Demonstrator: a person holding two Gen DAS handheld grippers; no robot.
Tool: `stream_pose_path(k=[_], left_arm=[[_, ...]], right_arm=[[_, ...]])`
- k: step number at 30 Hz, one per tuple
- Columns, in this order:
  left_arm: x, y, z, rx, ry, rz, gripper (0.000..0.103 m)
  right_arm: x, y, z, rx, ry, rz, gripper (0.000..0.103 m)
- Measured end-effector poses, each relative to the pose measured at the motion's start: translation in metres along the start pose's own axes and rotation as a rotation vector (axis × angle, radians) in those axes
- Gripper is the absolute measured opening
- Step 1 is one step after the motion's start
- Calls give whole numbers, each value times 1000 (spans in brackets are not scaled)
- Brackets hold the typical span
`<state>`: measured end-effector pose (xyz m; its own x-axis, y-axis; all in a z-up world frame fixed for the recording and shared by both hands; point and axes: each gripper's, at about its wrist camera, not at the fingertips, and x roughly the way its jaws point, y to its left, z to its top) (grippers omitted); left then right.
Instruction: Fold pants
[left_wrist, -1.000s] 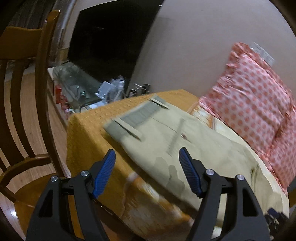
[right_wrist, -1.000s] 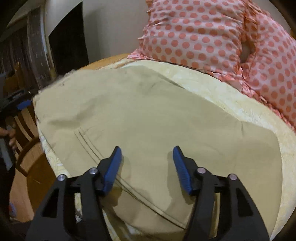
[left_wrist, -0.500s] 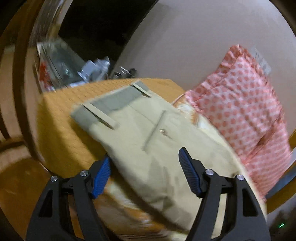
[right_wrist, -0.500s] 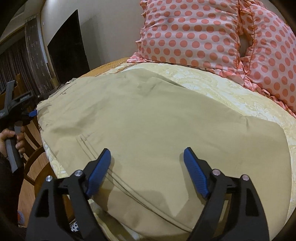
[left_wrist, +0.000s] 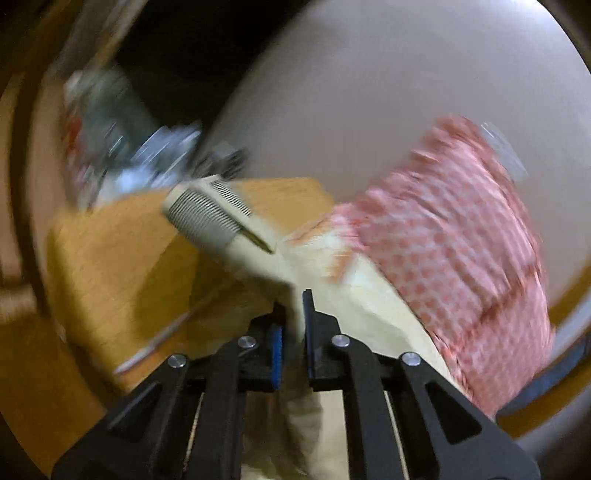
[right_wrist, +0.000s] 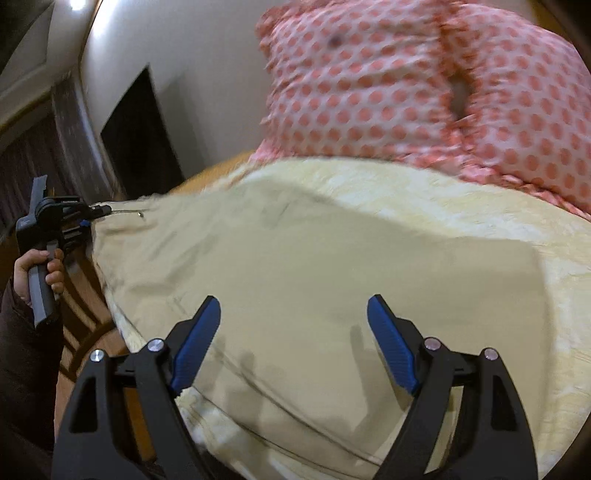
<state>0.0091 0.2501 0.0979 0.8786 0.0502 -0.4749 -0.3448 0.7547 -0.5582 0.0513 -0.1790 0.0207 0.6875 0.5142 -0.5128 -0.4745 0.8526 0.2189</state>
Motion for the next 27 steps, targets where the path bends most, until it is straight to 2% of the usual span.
stream_pose_path(k=[2,3,6,8,10,12,15,16,19,23,27], left_arm=[[-7,-68,-8,202,-17,-38,6],[-9,-110,-21,320,-6,-89,6],[-9,-189,-70,546,62,-228,6],[-9,-236,-125,715,144,-347,6],[-11,-267,-189,865,279,-466,5],[-10,-278,-243,999,371,-502,5],[-2,-276,-289,1072,479,-519,5],[-3,-274,-293,1075,490,-528,5],[-9,-272,-294,1105,455,-527,5],[-21,-264,-289,1094,461,-547,4],[-21,-254,-309,1146,513,-520,5]], right_arm=[[-19,-19,1,46,-48,-28,82],[-34,-36,2,88,-83,-58,82],[-68,-73,-1,194,-151,-127,84],[-91,-100,-7,278,-189,-182,84],[-110,-124,-14,351,-212,-217,84],[-120,-142,-21,409,-222,-229,85],[-126,-165,-32,497,-224,-218,85],[-125,-171,-35,525,-222,-207,85],[-123,-179,-40,573,-222,-169,85],[-117,-180,-36,623,-206,-65,85],[-90,-180,-24,658,-111,37,86]])
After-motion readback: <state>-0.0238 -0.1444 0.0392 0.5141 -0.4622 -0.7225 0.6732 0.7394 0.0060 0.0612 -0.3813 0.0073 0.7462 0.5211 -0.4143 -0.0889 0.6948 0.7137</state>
